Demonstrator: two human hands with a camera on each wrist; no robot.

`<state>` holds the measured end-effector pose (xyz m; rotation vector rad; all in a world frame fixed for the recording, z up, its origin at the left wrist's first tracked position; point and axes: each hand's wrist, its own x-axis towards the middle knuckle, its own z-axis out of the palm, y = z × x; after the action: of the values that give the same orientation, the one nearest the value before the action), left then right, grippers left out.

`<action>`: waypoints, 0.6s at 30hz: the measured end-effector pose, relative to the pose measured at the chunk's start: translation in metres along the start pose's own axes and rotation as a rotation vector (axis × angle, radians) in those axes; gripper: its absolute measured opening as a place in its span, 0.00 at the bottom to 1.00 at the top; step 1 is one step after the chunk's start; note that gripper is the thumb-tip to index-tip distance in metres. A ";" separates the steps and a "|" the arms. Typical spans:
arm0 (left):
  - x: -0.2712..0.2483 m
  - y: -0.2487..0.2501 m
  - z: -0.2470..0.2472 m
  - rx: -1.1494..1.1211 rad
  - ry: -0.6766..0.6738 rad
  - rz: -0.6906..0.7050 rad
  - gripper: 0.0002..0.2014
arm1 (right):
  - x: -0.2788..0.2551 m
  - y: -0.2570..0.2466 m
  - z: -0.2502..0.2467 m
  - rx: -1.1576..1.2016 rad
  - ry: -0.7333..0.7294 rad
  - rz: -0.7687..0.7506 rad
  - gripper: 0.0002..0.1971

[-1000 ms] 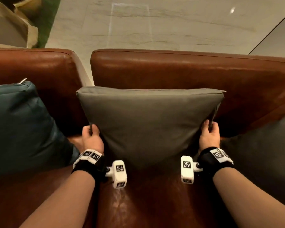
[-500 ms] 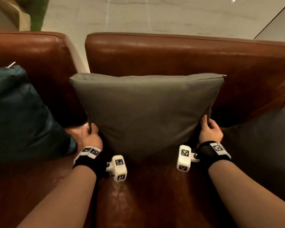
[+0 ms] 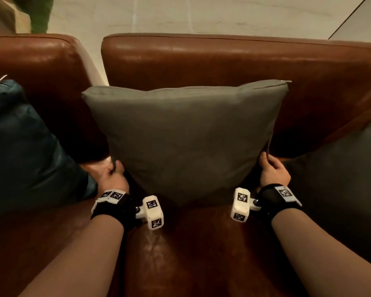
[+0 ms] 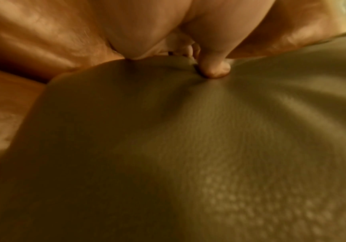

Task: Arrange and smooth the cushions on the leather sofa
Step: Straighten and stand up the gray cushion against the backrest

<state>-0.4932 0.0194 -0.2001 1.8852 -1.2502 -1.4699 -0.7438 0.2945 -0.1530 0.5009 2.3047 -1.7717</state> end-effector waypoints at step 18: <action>0.007 -0.036 -0.016 -0.039 -0.097 -0.125 0.14 | 0.003 0.049 -0.019 -0.228 -0.073 0.059 0.09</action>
<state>-0.4647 0.0289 -0.2266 1.9176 -1.1553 -1.6562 -0.7271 0.3244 -0.1926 0.4516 2.3748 -1.4520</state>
